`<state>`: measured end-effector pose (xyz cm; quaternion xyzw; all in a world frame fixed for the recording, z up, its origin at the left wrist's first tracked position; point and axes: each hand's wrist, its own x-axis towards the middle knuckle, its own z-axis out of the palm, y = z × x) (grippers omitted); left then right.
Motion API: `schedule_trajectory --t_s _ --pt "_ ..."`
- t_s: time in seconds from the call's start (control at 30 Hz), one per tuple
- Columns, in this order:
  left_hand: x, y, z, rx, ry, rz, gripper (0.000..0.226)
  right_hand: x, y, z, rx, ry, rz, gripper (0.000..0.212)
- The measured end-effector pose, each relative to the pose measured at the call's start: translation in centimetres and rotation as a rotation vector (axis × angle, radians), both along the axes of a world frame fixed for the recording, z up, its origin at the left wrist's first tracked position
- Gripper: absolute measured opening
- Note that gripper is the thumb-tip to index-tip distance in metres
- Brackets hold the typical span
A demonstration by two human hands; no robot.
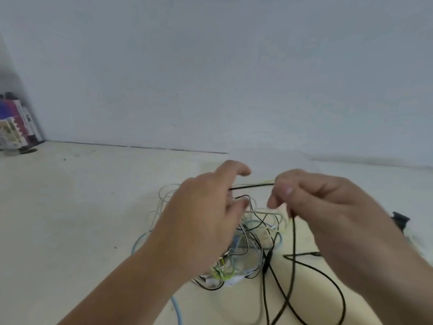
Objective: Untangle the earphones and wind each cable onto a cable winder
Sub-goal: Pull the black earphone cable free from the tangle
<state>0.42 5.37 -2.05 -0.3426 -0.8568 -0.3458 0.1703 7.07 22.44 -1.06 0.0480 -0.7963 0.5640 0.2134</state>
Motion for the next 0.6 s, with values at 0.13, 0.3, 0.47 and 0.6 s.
schedule_trajectory --t_s 0.13,0.3,0.47,0.6 --pt "-1.7 -1.3 0.4 0.254 -0.039 0.170 0.014 -0.2 1.4 0.9 -0.533 0.080 0.212 0.028" --pt "-4.1 -3.4 0.5 0.317 -0.025 0.373 0.017 -0.7 4.7 2.0 -0.978 0.137 0.487 0.038" --pt "-6.1 -4.9 0.0 0.413 -0.090 0.403 0.023 0.0 10.0 2.1 -1.182 -0.001 0.274 0.036" --pt "-6.0 -4.8 0.4 0.664 -0.024 0.373 0.022 -0.7 9.3 1.9 -1.019 0.132 0.203 0.023"
